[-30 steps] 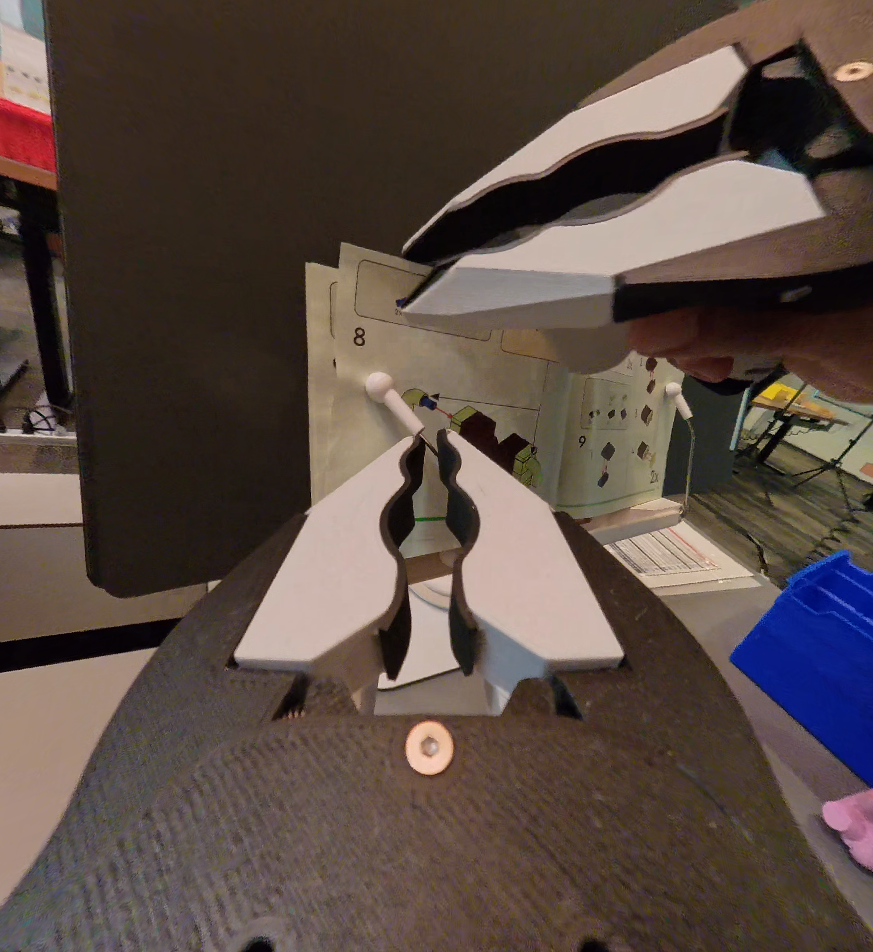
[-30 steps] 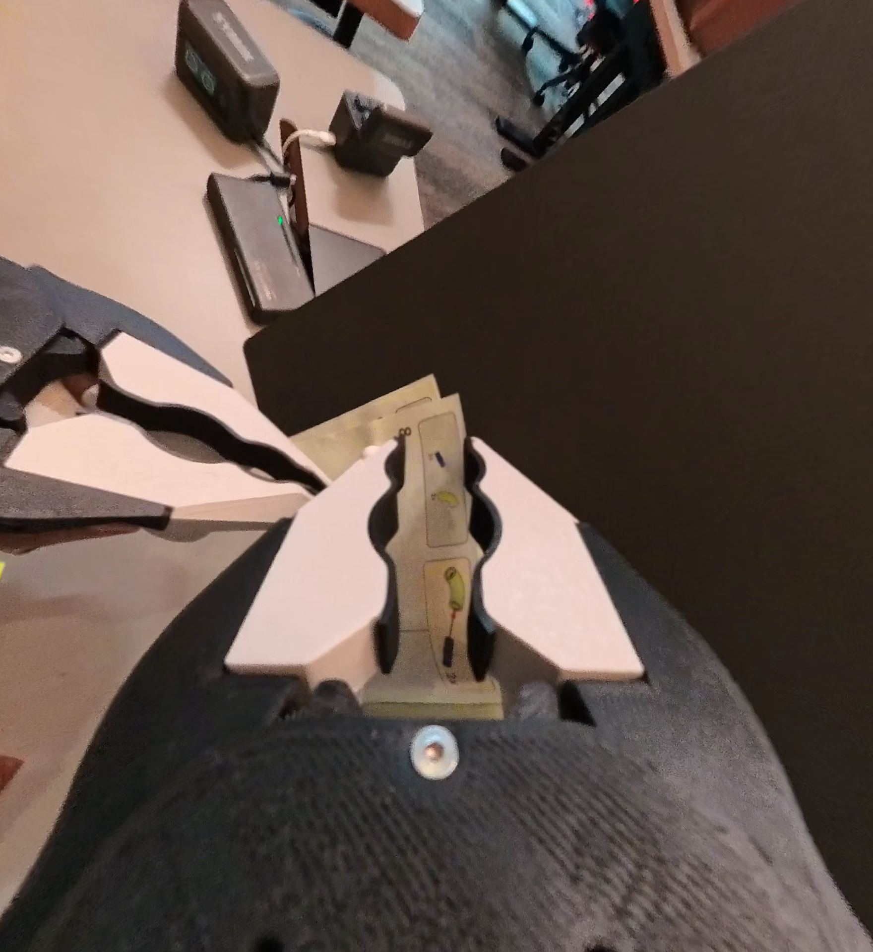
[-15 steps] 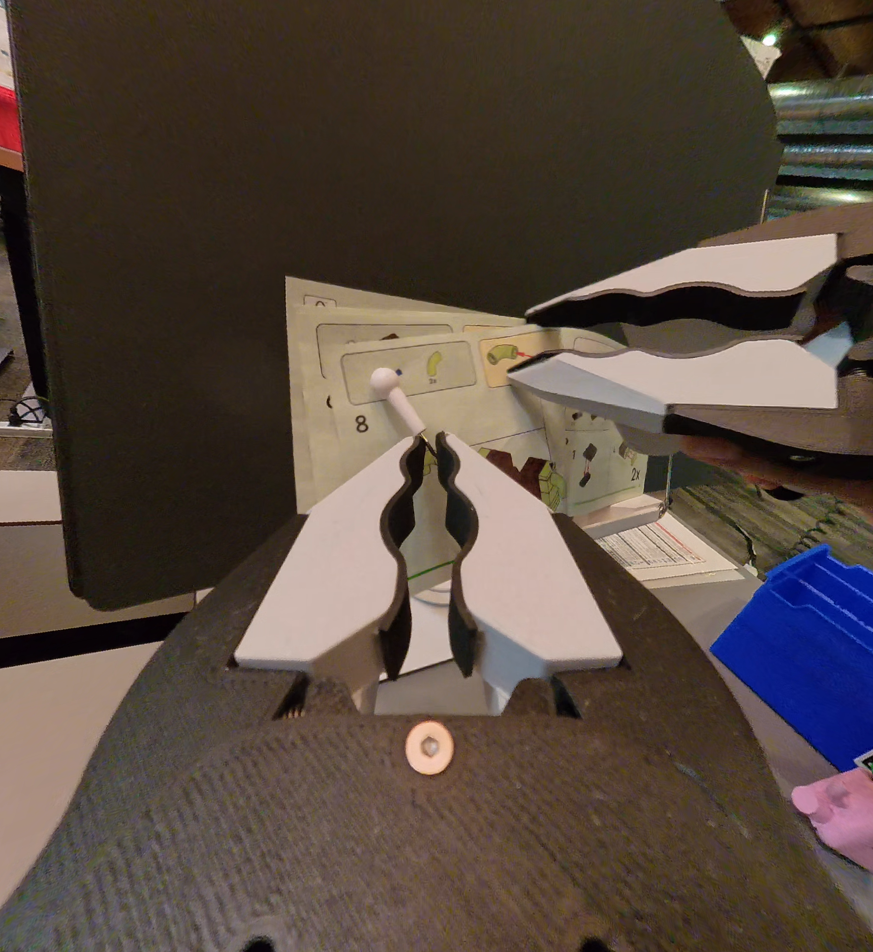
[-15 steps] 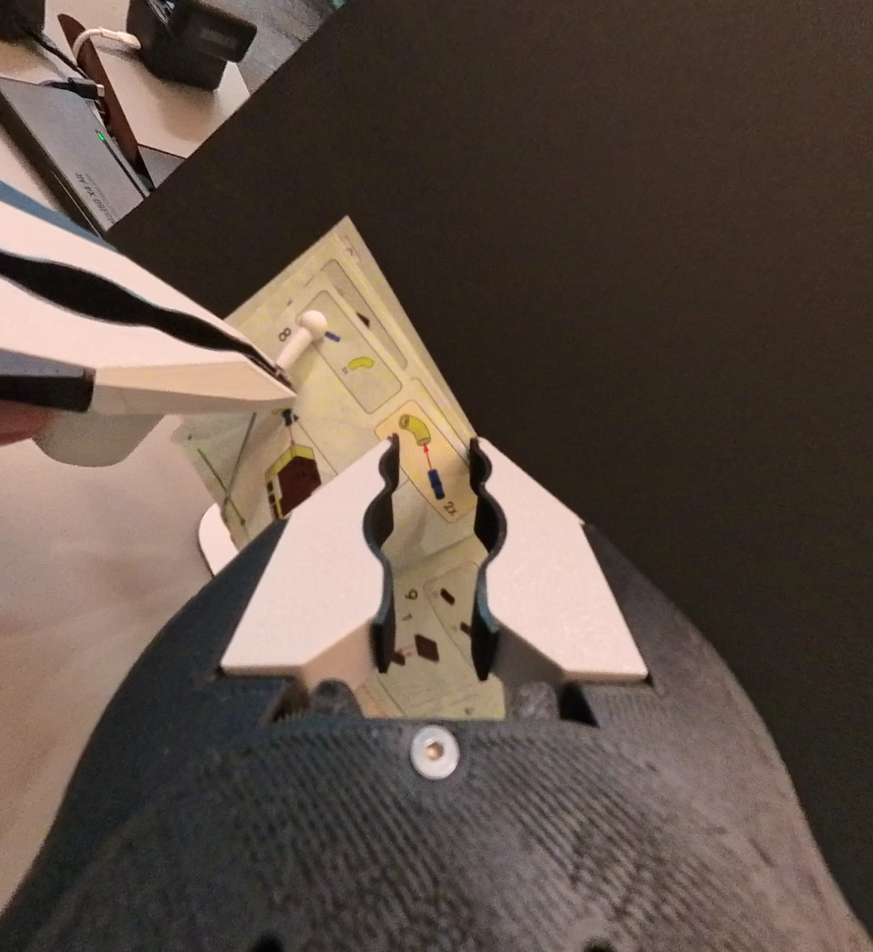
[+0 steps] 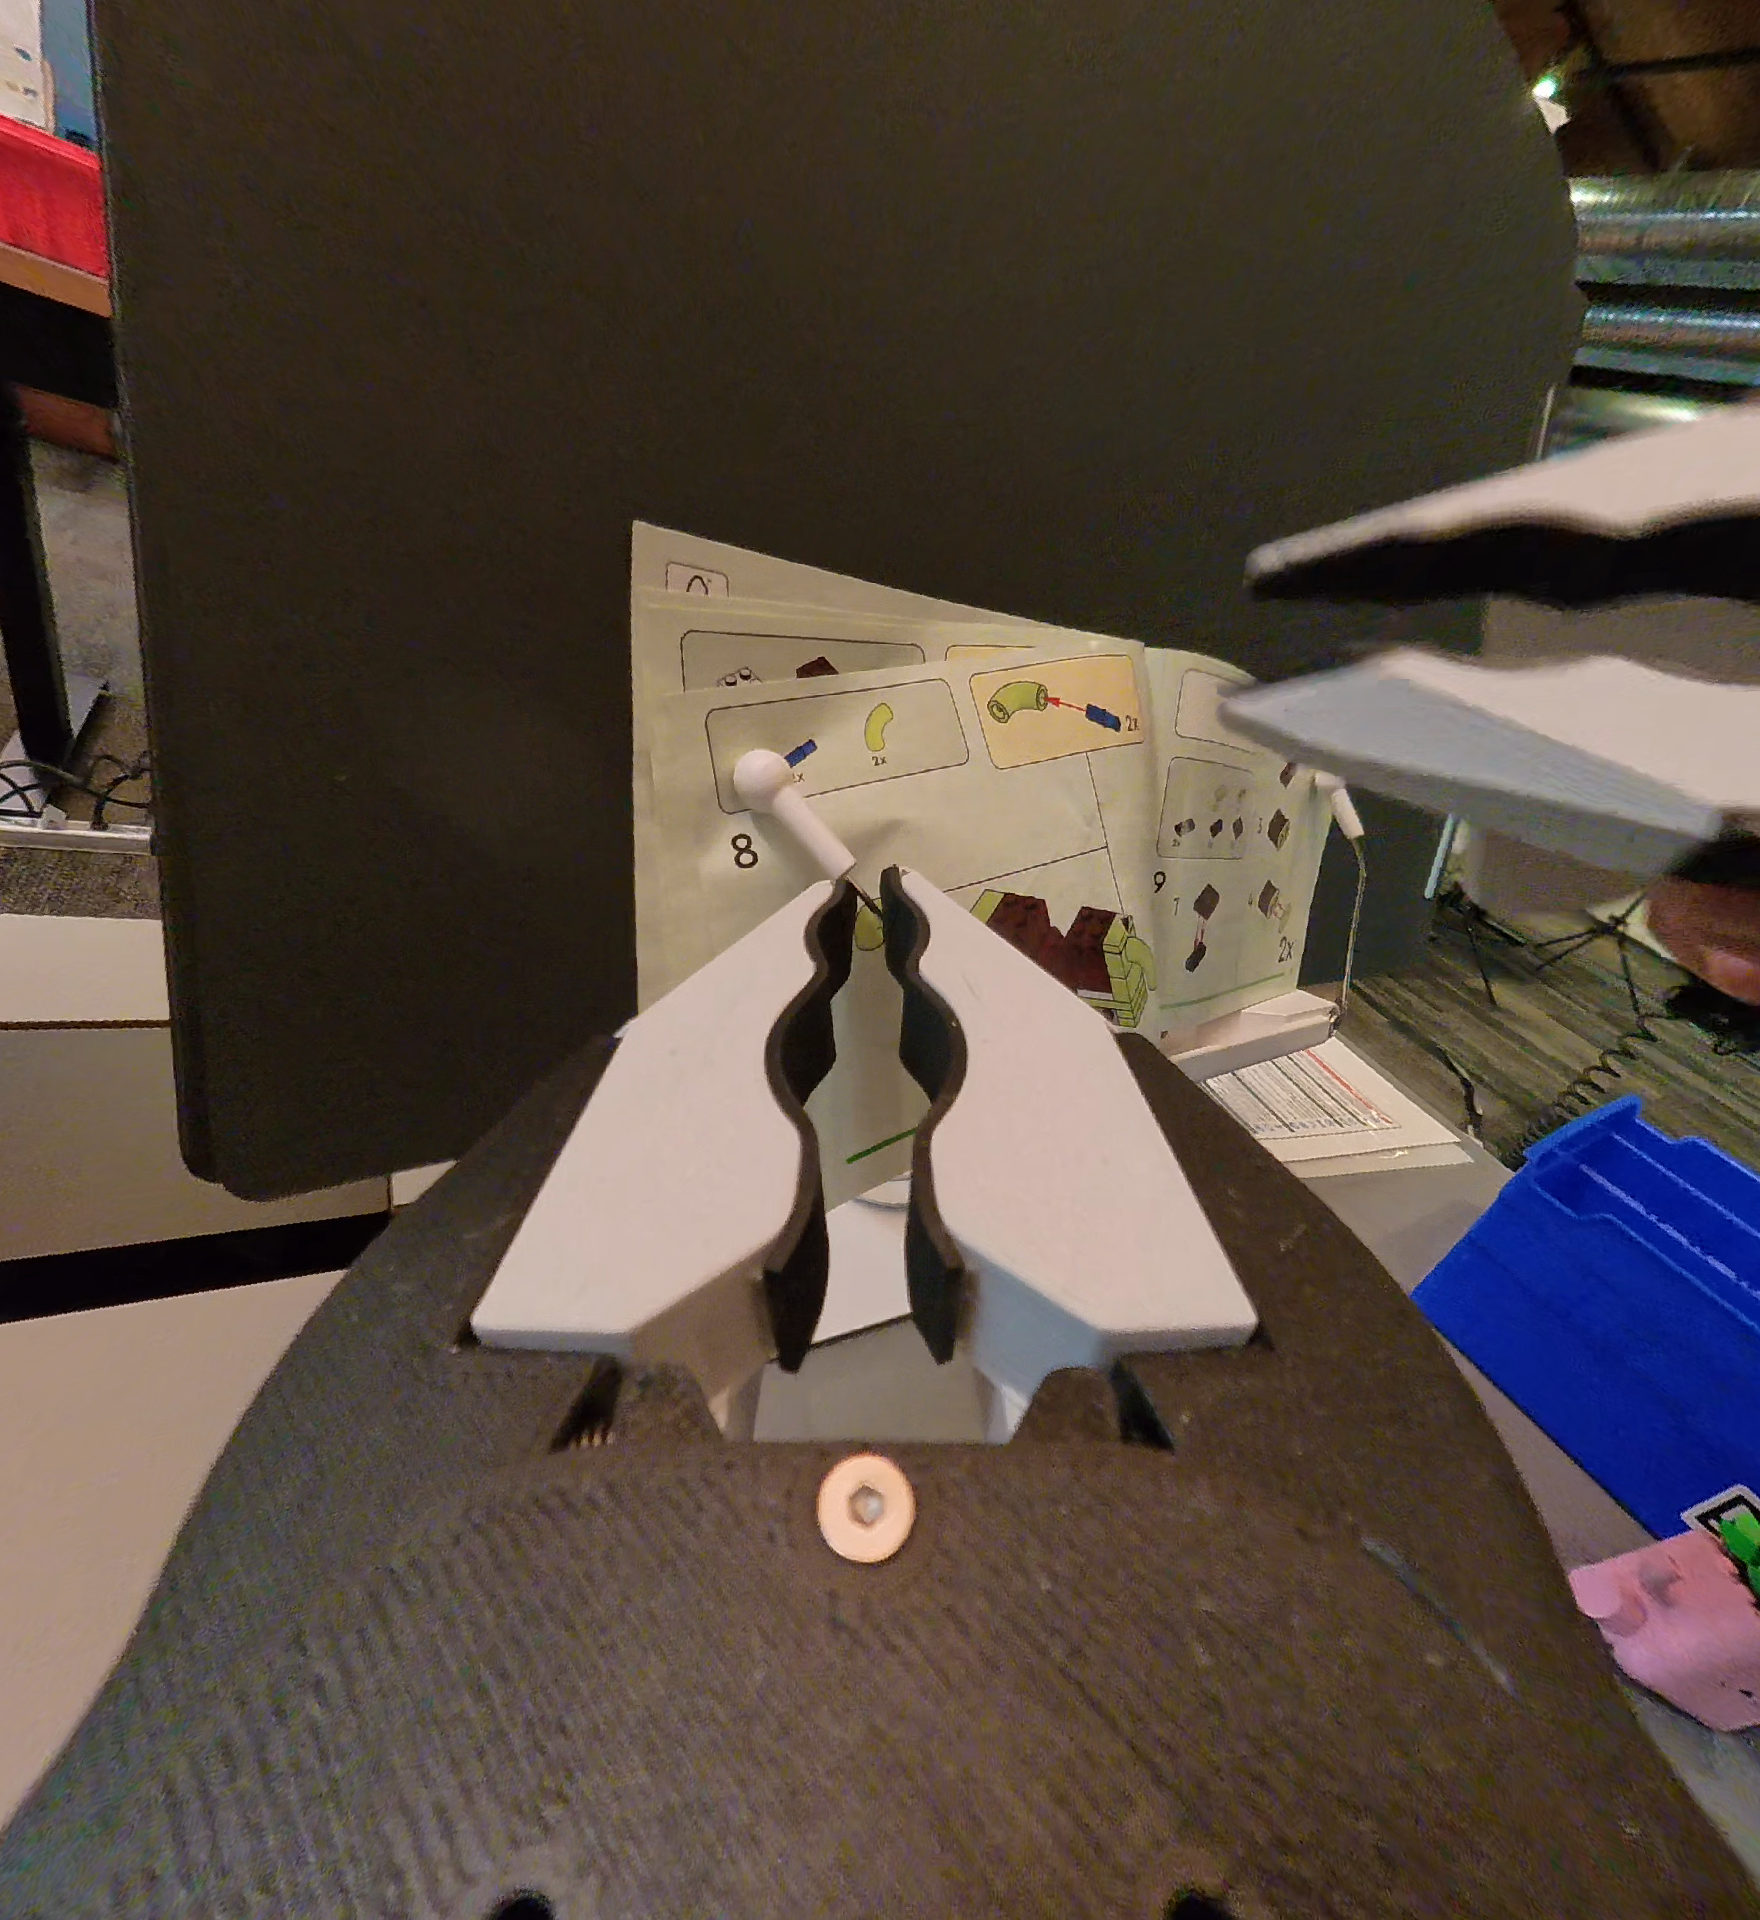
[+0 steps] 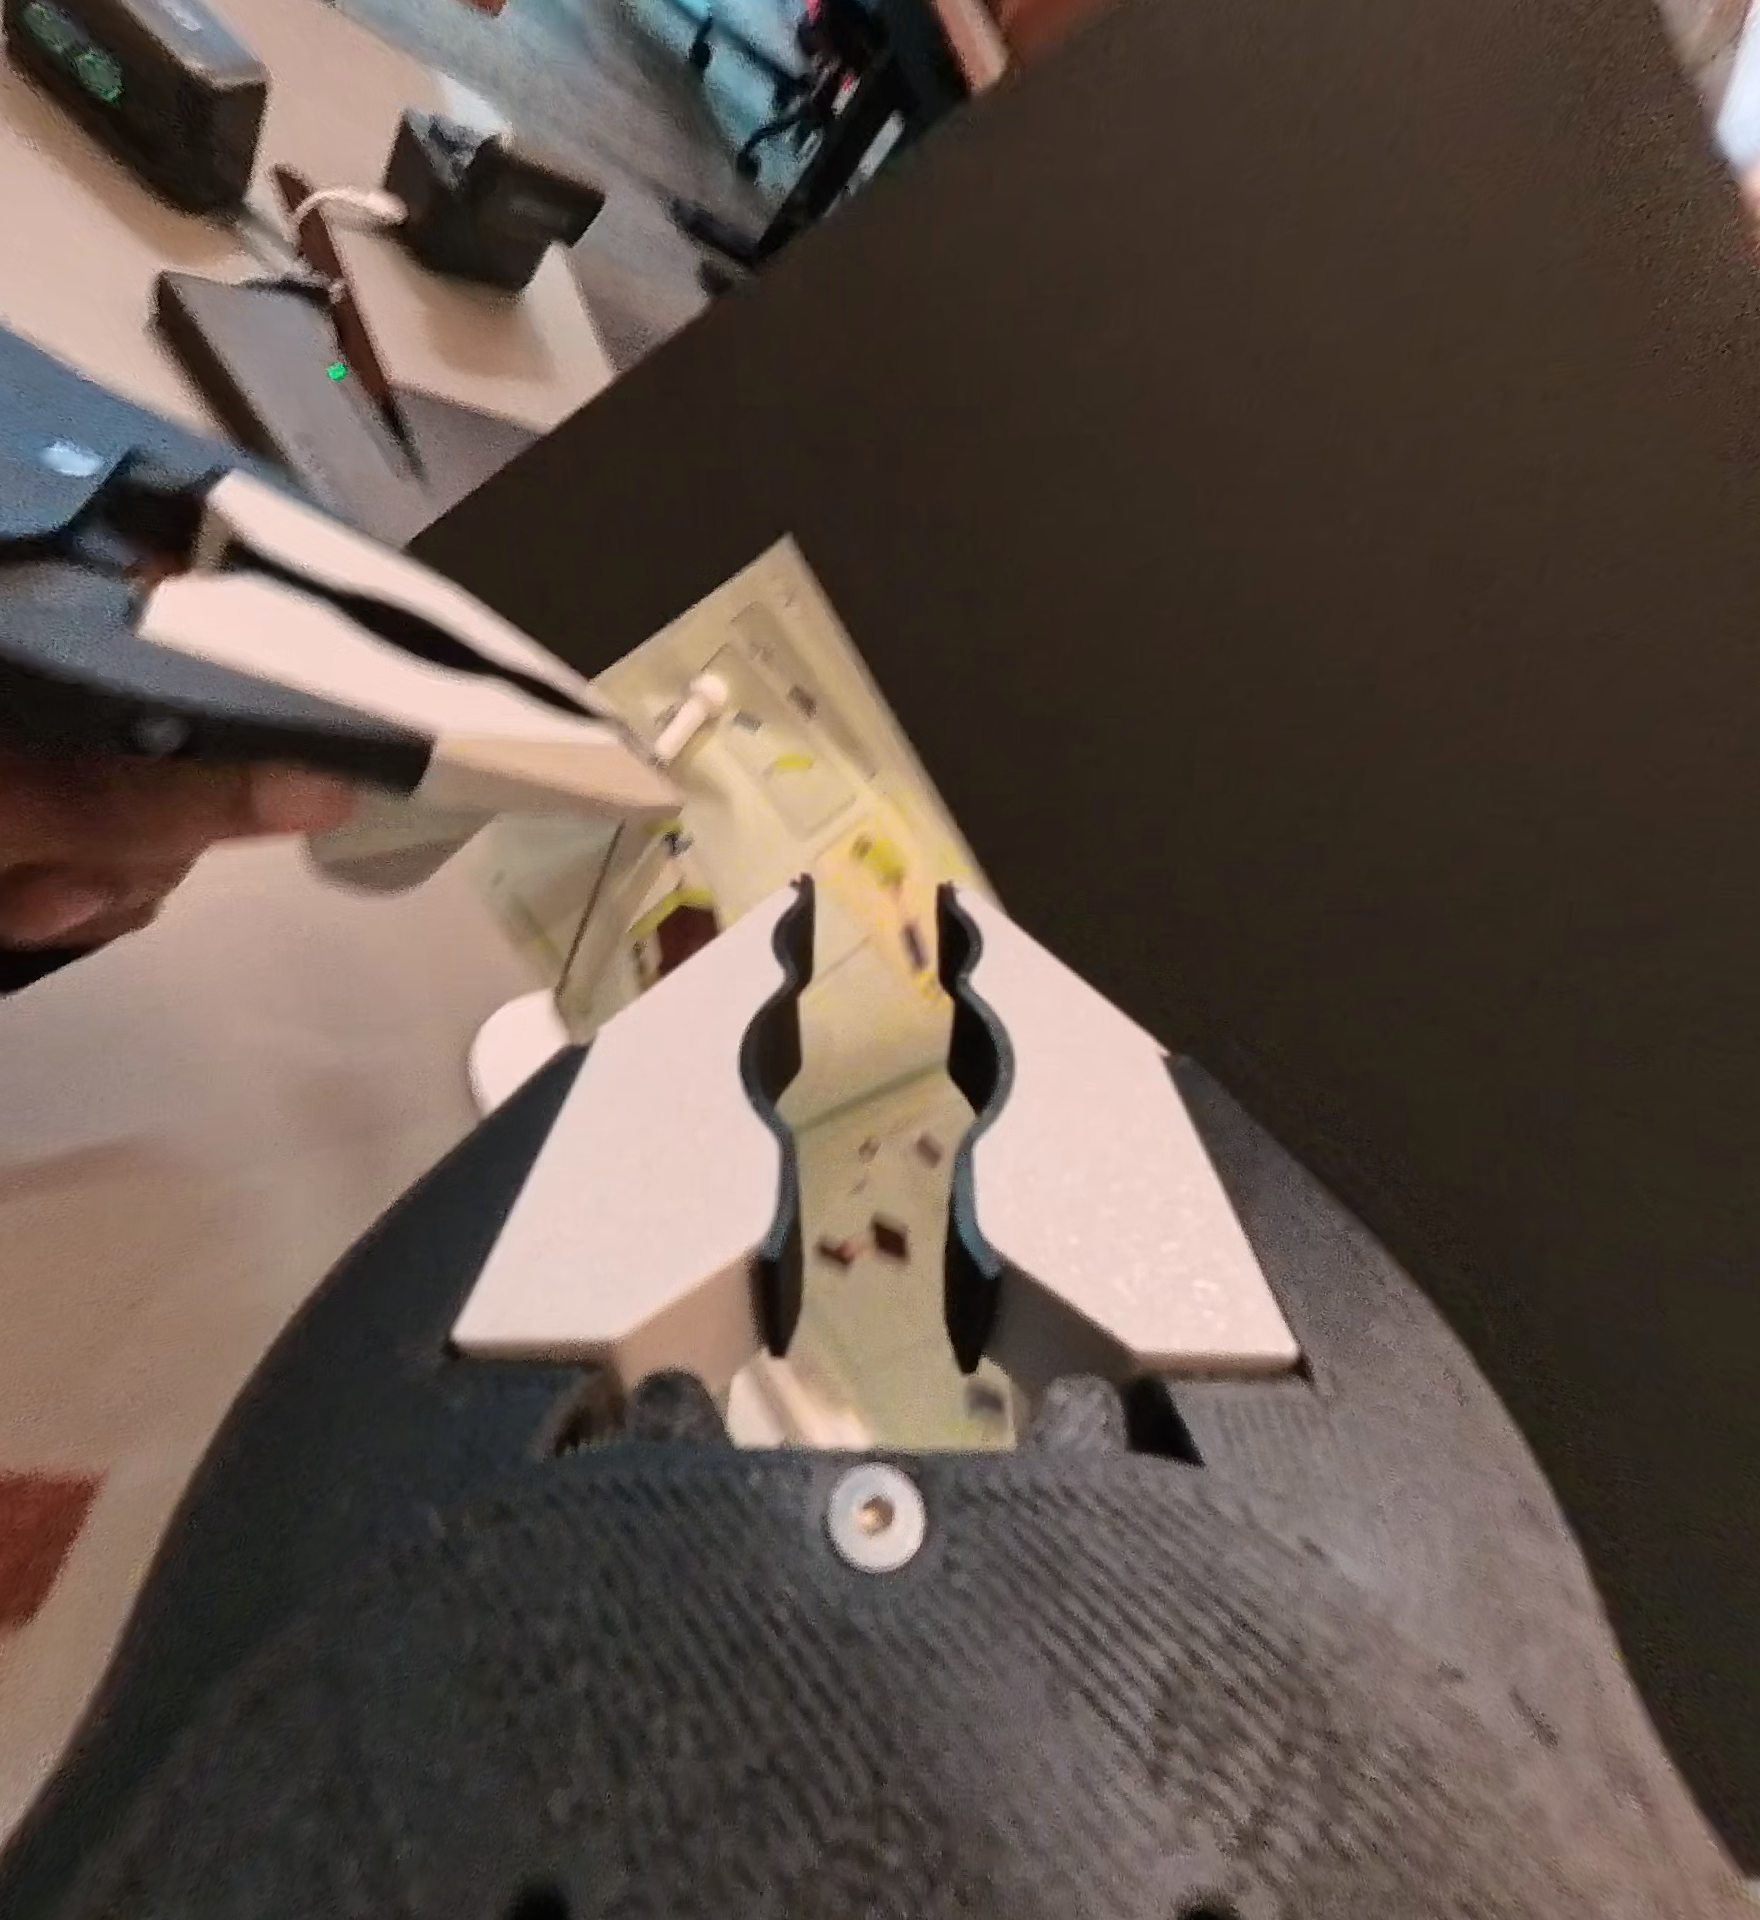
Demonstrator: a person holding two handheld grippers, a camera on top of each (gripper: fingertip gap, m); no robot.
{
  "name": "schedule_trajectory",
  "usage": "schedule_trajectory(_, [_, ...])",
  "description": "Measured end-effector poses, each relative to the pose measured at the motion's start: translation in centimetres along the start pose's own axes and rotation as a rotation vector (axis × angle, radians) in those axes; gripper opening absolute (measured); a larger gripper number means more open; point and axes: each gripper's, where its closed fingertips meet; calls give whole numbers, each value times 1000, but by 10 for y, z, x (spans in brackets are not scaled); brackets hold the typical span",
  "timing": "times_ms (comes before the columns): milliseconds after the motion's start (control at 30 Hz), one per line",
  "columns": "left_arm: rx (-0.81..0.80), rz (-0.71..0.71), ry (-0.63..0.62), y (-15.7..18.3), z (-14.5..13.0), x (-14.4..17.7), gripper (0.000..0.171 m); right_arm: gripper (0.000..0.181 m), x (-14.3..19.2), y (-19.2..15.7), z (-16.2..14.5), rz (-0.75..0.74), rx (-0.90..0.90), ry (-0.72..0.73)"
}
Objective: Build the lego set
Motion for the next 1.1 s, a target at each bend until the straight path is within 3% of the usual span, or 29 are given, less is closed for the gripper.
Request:
schedule_trajectory(133, [21,-20,-8,2,1,0,2,23,11,-16,-49,96,-73,-186])
schedule_trajectory(267, [-10,-26,-6,7,4,1,1,21,-9,-19,-72,92,-22,-245])
schedule_trajectory(533, [12,-39,-12,5,2,-1,2,18,-39,-26,-55,111,-52,-159])
schedule_trajectory(833, [35,-59,-16,8,5,-4,5,20,-41,-30,-47,138,-97,-140])
schedule_trajectory(900, [41,-77,-20,12,7,-3,13,22,-28,-30,-37,140,-136,-113])
schedule_trajectory(967, [29,-67,-58,13,9,1,49,16,1,-26,-18,110,-188,-47])
schedule_trajectory(1033, [-26,-7,-99,9,11,10,72,13,46,-26,3,82,-282,75])
schedule_trajectory(1100, [-84,53,-102,5,19,26,78,13,95,-37,10,99,-398,179])
Point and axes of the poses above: each gripper's, where its closed fingertips meet, x back along the fingers, z out of its top, y = z × x across the jaws, and after that the axes turned 13 degrees about -x, right-handed
